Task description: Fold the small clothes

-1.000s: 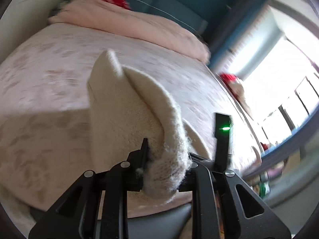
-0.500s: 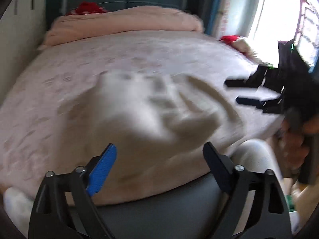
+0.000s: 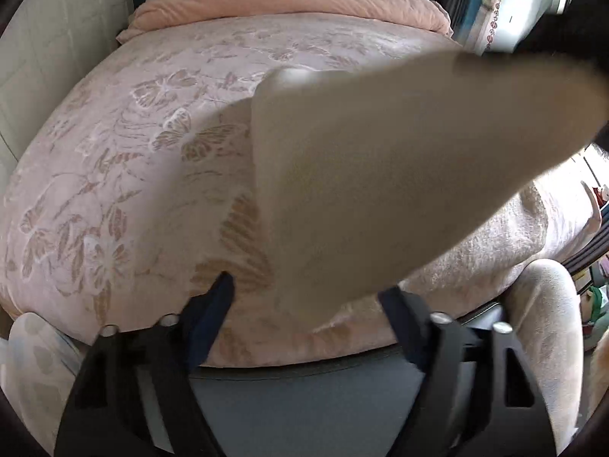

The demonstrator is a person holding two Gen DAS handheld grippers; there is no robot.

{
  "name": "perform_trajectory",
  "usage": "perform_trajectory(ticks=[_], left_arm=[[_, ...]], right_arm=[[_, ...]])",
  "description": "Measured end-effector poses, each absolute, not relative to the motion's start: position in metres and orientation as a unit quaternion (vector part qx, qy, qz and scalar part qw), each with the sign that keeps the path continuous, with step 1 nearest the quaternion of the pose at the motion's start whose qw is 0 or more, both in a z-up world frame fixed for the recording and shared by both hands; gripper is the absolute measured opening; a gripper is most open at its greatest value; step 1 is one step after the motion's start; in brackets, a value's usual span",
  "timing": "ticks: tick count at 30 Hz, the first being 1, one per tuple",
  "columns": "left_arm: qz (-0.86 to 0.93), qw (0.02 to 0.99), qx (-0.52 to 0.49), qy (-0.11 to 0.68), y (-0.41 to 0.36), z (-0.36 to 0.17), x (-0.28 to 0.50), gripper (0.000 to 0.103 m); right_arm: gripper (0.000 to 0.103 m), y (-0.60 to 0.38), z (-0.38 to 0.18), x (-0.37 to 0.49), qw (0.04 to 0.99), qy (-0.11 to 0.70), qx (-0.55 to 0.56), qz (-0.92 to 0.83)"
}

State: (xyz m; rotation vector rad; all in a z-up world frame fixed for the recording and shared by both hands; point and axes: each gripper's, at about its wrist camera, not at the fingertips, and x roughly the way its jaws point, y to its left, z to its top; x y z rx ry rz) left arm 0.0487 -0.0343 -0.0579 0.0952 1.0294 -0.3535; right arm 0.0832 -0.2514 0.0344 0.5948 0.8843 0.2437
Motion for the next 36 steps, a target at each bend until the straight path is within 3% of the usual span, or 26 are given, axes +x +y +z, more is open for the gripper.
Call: perform_trajectory(ticks=[2,4,6,9,12,15,22,24,26,28,29,30,31,32,36], left_arm=[[-0.172,0.847,0.031,0.502,-0.037,-0.060,0.058,0.066],[-0.185,0.843,0.005,0.504,-0.041,-0.060,0.060,0.067],[-0.189,0.845,0.021,0.500,-0.052,-0.059,0.059,0.067],[-0.199,0.841,0.050,0.501,-0.069,-0.067,0.058,0.067],[-0.188,0.841,0.065,0.503,-0.075,-0.073,0.055,0.066],[-0.183,0.840,0.061,0.508,-0.072,-0.073,0.057,0.066],[-0.173,0.842,0.060,0.508,-0.071,-0.068,0.052,0.066],[-0.172,0.843,0.058,0.507,-0.070,-0.068,0.052,0.066],[-0.169,0.843,0.061,0.507,-0.073,-0.069,0.051,0.066],[-0.166,0.843,0.064,0.508,-0.075,-0.069,0.052,0.066],[-0.165,0.843,0.065,0.507,-0.076,-0.068,0.052,0.066],[-0.165,0.844,0.068,0.506,-0.076,-0.068,0.052,0.066],[-0.165,0.844,0.071,0.506,-0.076,-0.067,0.052,0.066],[-0.166,0.844,0.071,0.506,-0.076,-0.067,0.052,0.066],[-0.172,0.846,0.068,0.501,-0.075,-0.063,0.050,0.066]], right_arm=[[0.014,-0.270,0.067,0.065,0.889,0.376,0.247,0.088],[0.014,-0.290,0.065,0.057,0.899,0.378,0.218,0.045],[0.015,-0.325,0.015,0.055,0.878,0.428,0.215,-0.019],[0.015,-0.365,-0.070,0.041,0.817,0.490,0.299,-0.054],[0.016,-0.377,-0.083,0.022,0.808,0.454,0.372,-0.037],[0.018,-0.374,-0.071,0.025,0.815,0.451,0.362,-0.032],[0.038,-0.360,-0.024,0.007,0.859,0.424,0.274,-0.081],[0.056,-0.359,-0.008,0.012,0.869,0.407,0.270,-0.070],[0.067,-0.357,-0.004,0.028,0.872,0.409,0.264,-0.055],[0.068,-0.353,-0.016,0.050,0.864,0.434,0.251,-0.042],[0.064,-0.352,-0.031,0.066,0.857,0.452,0.241,-0.046],[0.038,-0.349,-0.041,0.077,0.852,0.465,0.235,-0.048],[0.018,-0.347,-0.047,0.085,0.847,0.478,0.225,-0.051],[0.010,-0.344,-0.040,0.087,0.853,0.471,0.217,-0.055],[0.009,-0.347,0.016,0.073,0.899,0.375,0.222,-0.039]])
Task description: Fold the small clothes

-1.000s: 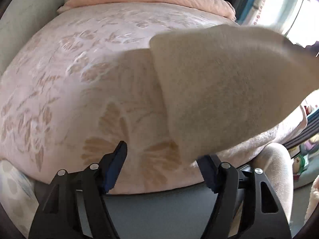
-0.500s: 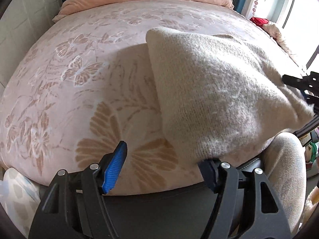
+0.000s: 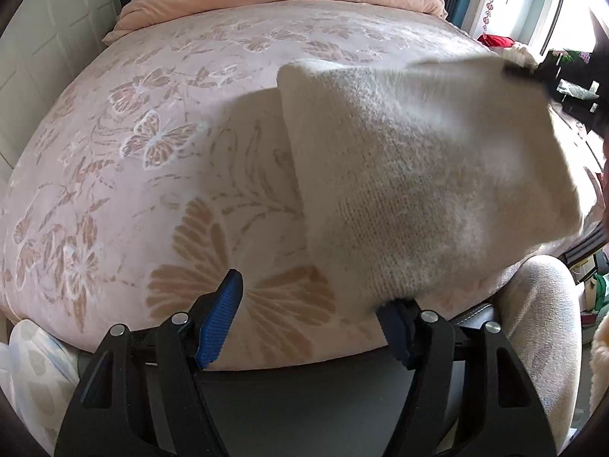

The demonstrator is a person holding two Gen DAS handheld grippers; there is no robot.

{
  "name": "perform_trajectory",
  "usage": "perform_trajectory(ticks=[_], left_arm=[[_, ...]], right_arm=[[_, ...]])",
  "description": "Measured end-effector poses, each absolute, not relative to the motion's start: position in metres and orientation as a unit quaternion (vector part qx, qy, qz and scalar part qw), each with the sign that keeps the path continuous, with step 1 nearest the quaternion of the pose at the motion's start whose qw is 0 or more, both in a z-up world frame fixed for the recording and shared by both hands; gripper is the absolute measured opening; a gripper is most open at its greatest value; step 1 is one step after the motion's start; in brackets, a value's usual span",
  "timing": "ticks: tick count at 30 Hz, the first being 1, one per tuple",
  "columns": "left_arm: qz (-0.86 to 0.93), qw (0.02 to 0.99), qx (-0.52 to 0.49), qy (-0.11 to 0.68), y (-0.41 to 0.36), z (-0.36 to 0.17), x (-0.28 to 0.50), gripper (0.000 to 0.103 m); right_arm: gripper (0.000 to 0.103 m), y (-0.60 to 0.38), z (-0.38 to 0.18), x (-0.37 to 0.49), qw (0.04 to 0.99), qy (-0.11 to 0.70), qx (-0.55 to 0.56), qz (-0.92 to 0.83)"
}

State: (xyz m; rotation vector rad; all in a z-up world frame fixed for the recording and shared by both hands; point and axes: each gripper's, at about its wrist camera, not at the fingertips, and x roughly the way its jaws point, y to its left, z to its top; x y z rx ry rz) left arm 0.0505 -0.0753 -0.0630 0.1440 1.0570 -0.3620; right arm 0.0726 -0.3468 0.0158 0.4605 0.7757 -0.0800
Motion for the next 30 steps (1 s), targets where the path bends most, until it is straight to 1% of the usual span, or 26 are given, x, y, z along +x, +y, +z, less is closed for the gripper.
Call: perform_trajectory(ticks=[1,2,4,5,6,7,9,11,13,15,16,19,21,23,26,30], left_arm=[[-0.173,0.846,0.067,0.499,-0.076,-0.064,0.050,0.066],[-0.171,0.847,0.068,0.499,-0.078,-0.065,0.050,0.066],[-0.169,0.844,0.071,0.504,-0.080,-0.068,0.053,0.066],[-0.171,0.843,0.070,0.505,-0.081,-0.069,0.053,0.068],[-0.173,0.843,0.070,0.505,-0.081,-0.068,0.052,0.068],[-0.174,0.844,0.074,0.502,-0.080,-0.067,0.051,0.068],[-0.184,0.843,0.069,0.500,-0.073,-0.064,0.047,0.070],[-0.197,0.839,0.047,0.504,-0.064,-0.059,0.043,0.071],[-0.205,0.837,0.033,0.507,-0.056,-0.054,0.038,0.071],[-0.205,0.838,0.031,0.505,-0.054,-0.051,0.033,0.072],[-0.203,0.839,0.032,0.505,-0.054,-0.050,0.032,0.072],[-0.204,0.842,0.039,0.498,-0.059,-0.045,0.029,0.072],[-0.203,0.845,0.051,0.493,-0.062,-0.042,0.026,0.072],[-0.201,0.846,0.054,0.491,-0.060,-0.041,0.026,0.073],[-0.193,0.847,0.043,0.494,-0.054,-0.042,0.027,0.076],[-0.187,0.848,0.034,0.495,-0.048,-0.041,0.026,0.076]], right_arm=[[0.009,-0.349,0.016,0.074,0.901,0.372,0.221,-0.037],[0.009,-0.354,0.000,0.079,0.891,0.394,0.221,-0.044],[0.010,-0.362,-0.050,0.096,0.853,0.475,0.210,-0.060],[0.010,-0.366,-0.072,0.096,0.837,0.499,0.213,-0.065],[0.013,-0.370,-0.071,0.089,0.843,0.482,0.229,-0.062],[0.013,-0.372,-0.058,0.076,0.851,0.457,0.250,-0.060],[0.014,-0.371,-0.032,0.051,0.864,0.428,0.259,-0.059],[0.019,-0.361,-0.005,0.020,0.881,0.398,0.253,-0.049],[0.019,-0.349,0.006,-0.002,0.885,0.397,0.243,-0.030],[0.019,-0.336,-0.003,-0.016,0.874,0.426,0.232,-0.008],[0.019,-0.329,-0.019,-0.020,0.866,0.452,0.215,-0.014],[0.019,-0.327,-0.057,-0.019,0.849,0.496,0.173,-0.057],[0.018,-0.342,-0.074,-0.019,0.843,0.494,0.204,-0.062],[0.018,-0.344,-0.068,-0.018,0.844,0.489,0.209,-0.065],[0.021,-0.333,-0.065,-0.015,0.848,0.497,0.170,-0.071],[0.033,-0.327,-0.052,-0.023,0.853,0.484,0.181,-0.070]])
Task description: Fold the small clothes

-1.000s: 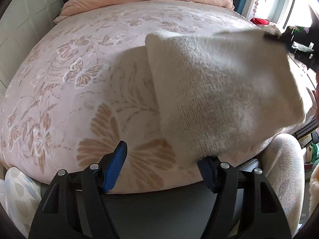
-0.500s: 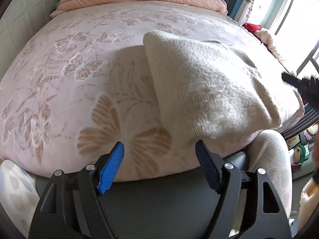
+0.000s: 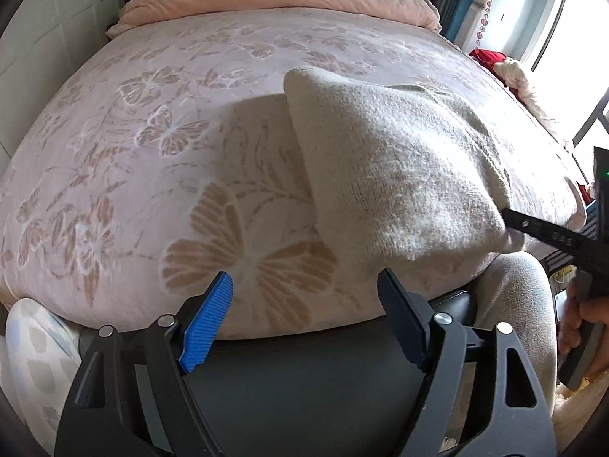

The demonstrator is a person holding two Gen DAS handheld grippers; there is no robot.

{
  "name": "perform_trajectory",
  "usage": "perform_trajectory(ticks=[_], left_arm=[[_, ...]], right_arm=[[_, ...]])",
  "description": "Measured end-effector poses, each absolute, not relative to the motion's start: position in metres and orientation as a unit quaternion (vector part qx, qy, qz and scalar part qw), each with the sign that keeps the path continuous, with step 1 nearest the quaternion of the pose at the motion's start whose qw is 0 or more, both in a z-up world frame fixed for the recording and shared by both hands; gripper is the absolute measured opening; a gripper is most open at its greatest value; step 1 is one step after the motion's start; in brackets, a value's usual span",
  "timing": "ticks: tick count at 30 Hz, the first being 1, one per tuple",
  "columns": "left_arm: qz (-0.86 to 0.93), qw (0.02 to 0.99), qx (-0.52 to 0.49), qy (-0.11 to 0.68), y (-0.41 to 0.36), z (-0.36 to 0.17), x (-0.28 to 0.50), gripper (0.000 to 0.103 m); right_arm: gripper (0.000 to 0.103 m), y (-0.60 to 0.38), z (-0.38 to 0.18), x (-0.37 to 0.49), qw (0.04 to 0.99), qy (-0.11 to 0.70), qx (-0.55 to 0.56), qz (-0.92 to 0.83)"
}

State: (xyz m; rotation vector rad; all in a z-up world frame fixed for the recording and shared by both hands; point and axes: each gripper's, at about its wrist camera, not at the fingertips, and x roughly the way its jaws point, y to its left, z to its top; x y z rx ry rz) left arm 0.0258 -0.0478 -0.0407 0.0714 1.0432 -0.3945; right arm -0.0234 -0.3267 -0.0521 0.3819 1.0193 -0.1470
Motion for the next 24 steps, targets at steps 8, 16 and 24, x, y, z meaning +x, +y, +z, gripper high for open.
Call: perform_trajectory(ticks=[8,16,24], left_arm=[[-0.201,0.843,0.057,0.496,-0.059,-0.045,0.016,0.081],[-0.218,0.835,0.098,0.496,-0.089,-0.065,0.039,0.033],[-0.194,0.821,0.085,0.530,-0.091,-0.084,0.047,0.031]], right_arm=[[0.054,-0.330,-0.046,-0.017,0.852,0.476,0.202,-0.077],[0.014,-0.325,-0.046,0.003,0.859,0.461,0.218,-0.052],[0.014,-0.340,-0.079,0.022,0.837,0.519,0.151,-0.082]])
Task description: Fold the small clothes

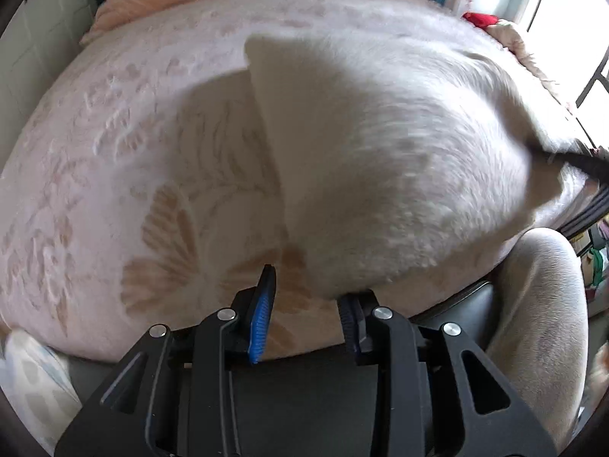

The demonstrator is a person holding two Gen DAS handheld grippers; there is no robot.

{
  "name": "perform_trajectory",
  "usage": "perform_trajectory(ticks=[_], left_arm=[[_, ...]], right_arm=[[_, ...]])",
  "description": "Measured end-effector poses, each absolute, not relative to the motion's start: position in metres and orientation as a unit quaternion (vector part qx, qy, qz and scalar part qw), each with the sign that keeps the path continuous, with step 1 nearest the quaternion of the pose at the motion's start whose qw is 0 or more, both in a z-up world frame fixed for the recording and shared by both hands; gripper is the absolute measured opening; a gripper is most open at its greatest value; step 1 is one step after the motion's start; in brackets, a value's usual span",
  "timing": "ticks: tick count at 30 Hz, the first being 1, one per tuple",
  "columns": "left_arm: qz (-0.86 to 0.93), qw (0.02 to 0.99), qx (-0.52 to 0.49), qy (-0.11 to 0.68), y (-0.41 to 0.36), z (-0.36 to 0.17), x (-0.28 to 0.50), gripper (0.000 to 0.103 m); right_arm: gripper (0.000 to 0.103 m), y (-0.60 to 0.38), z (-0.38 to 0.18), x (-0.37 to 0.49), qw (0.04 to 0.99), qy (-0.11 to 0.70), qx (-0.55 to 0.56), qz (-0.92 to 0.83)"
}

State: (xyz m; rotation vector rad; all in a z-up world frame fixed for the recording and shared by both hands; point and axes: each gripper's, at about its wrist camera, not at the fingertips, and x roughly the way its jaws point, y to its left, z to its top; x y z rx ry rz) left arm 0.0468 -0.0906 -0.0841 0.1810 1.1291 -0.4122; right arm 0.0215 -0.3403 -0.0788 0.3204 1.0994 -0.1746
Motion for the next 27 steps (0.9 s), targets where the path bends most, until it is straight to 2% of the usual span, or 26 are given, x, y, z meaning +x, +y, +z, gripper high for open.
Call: perform_trajectory(ticks=[2,5,8,11,14,15,16,17,20,23,24,27], left_arm=[[-0.194,0.818,0.079,0.536,-0.088,-0.084,0.045,0.033],[-0.203,0.820,0.089,0.528,-0.082,-0.070,0.039,0.036],[-0.214,0.827,0.078,0.514,-0.070,-0.053,0.032,0.042],[-0.207,0.838,0.065,0.501,-0.063,-0.041,0.030,0.043],[-0.198,0.846,0.066,0.491,-0.063,-0.033,0.033,0.047],[-0.195,0.848,0.069,0.488,-0.062,-0.030,0.033,0.051],[-0.186,0.853,0.072,0.483,-0.062,-0.027,0.034,0.060],[-0.181,0.855,0.072,0.480,-0.061,-0.025,0.033,0.063],[-0.175,0.858,0.065,0.478,-0.053,-0.022,0.036,0.064],[-0.166,0.856,0.058,0.486,-0.045,-0.026,0.039,0.065],[-0.163,0.855,0.057,0.488,-0.043,-0.028,0.040,0.065],[-0.159,0.855,0.052,0.490,-0.041,-0.027,0.043,0.065]], right_arm=[[0.016,-0.342,-0.075,0.012,0.847,0.493,0.179,-0.083],[0.027,-0.345,-0.050,0.002,0.851,0.475,0.212,-0.079],[0.029,-0.340,-0.019,-0.002,0.868,0.450,0.192,-0.086],[0.030,-0.324,0.008,0.006,0.883,0.425,0.196,-0.045],[0.021,-0.291,0.022,0.029,0.890,0.419,0.180,0.010],[0.016,-0.279,0.023,0.037,0.889,0.423,0.173,0.024],[0.014,-0.269,0.021,0.045,0.886,0.428,0.171,0.039],[0.013,-0.254,0.017,0.055,0.881,0.436,0.172,0.059],[0.013,-0.223,-0.003,0.074,0.870,0.465,0.142,0.077],[0.010,-0.199,-0.070,0.094,0.839,0.533,0.090,0.065],[0.009,-0.198,-0.079,0.094,0.847,0.519,0.092,0.072],[0.009,-0.207,-0.056,0.097,0.837,0.526,0.122,0.083]])
